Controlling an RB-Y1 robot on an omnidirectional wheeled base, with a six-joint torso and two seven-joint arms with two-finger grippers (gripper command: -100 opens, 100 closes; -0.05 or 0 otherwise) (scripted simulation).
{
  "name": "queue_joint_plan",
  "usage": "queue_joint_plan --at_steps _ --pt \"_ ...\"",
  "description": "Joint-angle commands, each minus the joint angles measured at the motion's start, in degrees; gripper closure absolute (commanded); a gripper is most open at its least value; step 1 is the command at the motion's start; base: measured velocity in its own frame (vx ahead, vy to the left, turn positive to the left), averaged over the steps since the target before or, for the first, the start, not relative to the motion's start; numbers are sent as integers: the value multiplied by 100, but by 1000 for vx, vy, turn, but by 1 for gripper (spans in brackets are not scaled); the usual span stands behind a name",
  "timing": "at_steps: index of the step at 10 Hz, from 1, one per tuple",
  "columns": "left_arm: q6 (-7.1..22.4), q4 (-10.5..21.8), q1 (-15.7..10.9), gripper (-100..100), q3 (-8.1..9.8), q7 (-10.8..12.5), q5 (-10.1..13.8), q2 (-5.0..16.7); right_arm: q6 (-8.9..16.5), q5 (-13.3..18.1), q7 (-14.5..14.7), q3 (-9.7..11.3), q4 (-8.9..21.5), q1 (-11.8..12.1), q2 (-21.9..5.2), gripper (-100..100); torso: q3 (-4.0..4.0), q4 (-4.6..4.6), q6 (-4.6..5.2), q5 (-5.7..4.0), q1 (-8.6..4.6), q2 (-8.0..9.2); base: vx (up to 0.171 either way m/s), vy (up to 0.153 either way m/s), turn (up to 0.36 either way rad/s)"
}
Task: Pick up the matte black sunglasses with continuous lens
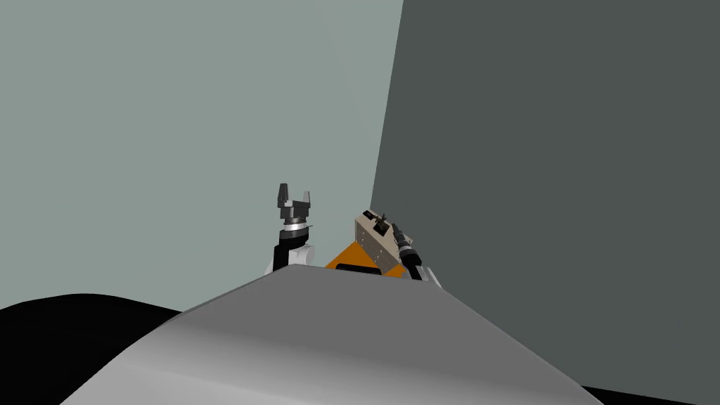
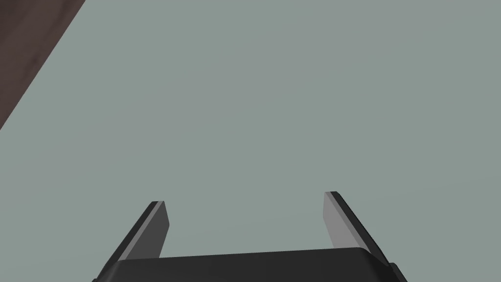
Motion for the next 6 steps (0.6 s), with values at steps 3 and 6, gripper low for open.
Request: queue_joint_plan --at_steps 3,6 --pt "0 0 0 0 0 0 0 0 393 623 -14 49 502 -64 -123 -100 -1 0 1 0 -2 -1 -15 -27 158" --pt "0 0 0 0 0 0 0 0 644 1108 -23 87 796 -123 -195 -100 -1 -1 2 2 6 -2 -14 -12 104"
